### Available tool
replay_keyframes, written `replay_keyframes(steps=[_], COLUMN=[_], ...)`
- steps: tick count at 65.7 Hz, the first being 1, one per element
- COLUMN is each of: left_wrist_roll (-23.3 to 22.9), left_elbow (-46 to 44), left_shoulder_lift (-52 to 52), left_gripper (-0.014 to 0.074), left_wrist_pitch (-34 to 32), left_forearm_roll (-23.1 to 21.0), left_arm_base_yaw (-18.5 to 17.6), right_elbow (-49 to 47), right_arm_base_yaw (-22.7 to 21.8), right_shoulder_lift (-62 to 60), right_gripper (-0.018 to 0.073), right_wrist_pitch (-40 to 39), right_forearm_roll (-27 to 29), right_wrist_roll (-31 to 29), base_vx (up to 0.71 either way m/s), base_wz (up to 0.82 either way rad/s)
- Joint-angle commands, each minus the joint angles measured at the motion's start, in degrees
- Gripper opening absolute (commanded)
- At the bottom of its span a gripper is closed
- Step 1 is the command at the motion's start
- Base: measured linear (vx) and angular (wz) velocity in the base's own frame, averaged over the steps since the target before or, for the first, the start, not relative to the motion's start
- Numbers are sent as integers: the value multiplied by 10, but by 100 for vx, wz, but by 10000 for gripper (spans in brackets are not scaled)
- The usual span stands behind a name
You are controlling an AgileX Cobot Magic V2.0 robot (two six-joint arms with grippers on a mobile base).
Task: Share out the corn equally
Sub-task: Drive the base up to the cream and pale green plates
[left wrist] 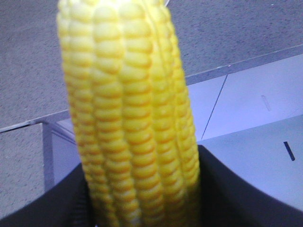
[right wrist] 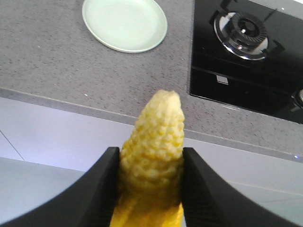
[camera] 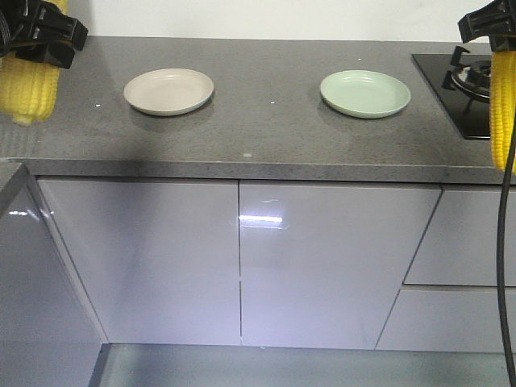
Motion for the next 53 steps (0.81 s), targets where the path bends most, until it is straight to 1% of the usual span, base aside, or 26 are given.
replay_keyframes(steps=[1,30,53], left_wrist_roll=[-6,-6,-6], left_elbow=[-17,-17,-17], left_shoulder_lift=[-21,-21,-21], left_gripper=[220,220,220], left_wrist_pitch=[-26,-26,-26], left_forearm_roll=[2,2,2], left_arm_base_yaw=[-1,-1,-1], right_elbow=[-17,-17,-17], right_arm_base_yaw=[-2,-2,-2], right_shoulder_lift=[-23,-23,-23], right_gripper=[223,223,223], right_wrist_pitch=[-34,-34,-34], right_forearm_roll=[-15,-15,-15], right_wrist_roll=[1,1,1], base_vx=[1,1,3], base_wz=[-21,-22,-2])
